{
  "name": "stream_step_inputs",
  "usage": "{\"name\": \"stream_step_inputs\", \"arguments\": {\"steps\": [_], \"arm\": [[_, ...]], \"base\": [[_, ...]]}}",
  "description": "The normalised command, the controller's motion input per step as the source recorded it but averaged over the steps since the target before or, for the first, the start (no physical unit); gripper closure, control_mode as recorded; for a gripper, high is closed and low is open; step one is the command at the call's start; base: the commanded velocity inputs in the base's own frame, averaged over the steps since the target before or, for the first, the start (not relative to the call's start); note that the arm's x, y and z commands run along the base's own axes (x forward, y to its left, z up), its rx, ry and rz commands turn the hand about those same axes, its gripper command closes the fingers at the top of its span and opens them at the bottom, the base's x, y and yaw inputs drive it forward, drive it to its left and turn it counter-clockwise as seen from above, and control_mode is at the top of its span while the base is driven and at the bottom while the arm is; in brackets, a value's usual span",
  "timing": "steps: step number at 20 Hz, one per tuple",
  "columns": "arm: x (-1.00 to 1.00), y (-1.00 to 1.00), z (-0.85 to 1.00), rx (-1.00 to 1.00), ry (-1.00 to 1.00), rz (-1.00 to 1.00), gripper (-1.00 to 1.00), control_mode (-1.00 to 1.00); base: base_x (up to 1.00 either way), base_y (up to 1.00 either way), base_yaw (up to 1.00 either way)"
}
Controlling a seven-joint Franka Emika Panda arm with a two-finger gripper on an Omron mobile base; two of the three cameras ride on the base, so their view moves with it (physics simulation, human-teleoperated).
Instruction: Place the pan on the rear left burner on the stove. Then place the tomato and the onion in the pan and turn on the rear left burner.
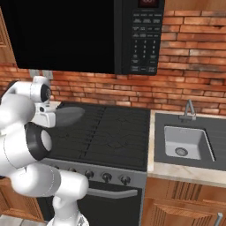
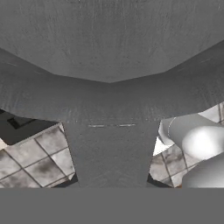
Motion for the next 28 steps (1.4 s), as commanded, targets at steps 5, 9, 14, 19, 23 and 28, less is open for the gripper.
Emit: {"name": "stream_step_inputs", "arguments": {"steps": [5,9,14,19,23,28], "arm": [[0.30,0.14,0.00,0.00,0.00,0.00,1.00,-1.00],[0.37,0.10,0.00,0.00,0.00,0.00,1.00,-1.00],[0.30,0.10,-0.05,0.00,0.00,0.00,1.00,-1.00],[0.23,0.06,-0.20,0.00,0.00,0.00,1.00,-1.00],[0.25,0.01,-0.24,0.02,0.00,0.01,1.00,-1.00],[0.22,0.00,-0.23,0.04,0.00,0.06,1.00,-1.00]], "base": [[0.00,0.00,0.00],[0.00,0.00,0.00],[0.00,0.00,0.00],[0.00,0.00,0.00],[0.00,0.00,0.00],[0.00,0.00,0.00]]}}
